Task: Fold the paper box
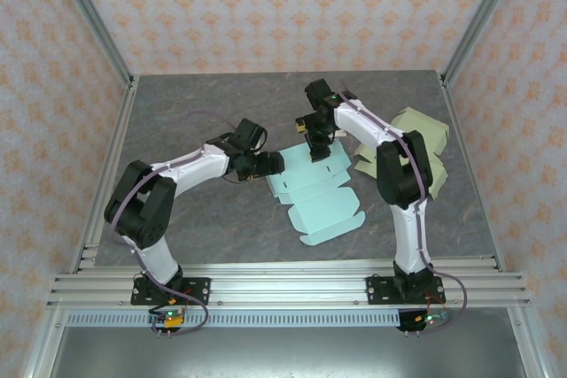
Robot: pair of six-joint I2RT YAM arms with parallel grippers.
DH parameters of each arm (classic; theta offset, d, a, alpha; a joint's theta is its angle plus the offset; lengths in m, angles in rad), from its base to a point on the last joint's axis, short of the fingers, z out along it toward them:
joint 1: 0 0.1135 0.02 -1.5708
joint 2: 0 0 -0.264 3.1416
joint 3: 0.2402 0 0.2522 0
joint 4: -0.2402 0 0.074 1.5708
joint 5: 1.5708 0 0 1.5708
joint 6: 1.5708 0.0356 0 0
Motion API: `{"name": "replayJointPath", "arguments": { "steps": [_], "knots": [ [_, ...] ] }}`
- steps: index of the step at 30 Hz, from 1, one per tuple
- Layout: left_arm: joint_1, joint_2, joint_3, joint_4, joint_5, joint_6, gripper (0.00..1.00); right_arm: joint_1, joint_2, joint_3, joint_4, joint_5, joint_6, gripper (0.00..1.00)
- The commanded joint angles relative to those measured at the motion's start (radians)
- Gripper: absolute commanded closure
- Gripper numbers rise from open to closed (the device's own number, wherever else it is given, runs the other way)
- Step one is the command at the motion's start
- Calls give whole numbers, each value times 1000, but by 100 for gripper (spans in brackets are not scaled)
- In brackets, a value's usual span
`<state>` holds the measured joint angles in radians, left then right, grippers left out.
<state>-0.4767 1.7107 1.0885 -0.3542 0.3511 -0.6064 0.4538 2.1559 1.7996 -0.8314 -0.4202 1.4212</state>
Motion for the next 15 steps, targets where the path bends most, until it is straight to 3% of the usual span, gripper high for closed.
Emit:
{"name": "replayJointPath", "arguments": {
  "steps": [1,3,8,11,13,15],
  "knots": [
    [19,-77,-50,30,-35,-23,15,1,44,71,-90,23,12,13],
    [36,-98,-72,40,-44,-27,14,1,73,91,-98,35,9,18],
    [79,-166,-112,45,-73,-13,12,0,130,129,-88,25,0,50],
    [114,-208,-139,41,-84,-10,12,1,127,139,-95,40,1,56],
    [139,-242,-170,64,-89,-13,12,1,126,141,-89,36,-5,67],
    [161,-271,-200,83,-100,-12,12,1,117,141,-81,30,-5,72]
  ]
}}
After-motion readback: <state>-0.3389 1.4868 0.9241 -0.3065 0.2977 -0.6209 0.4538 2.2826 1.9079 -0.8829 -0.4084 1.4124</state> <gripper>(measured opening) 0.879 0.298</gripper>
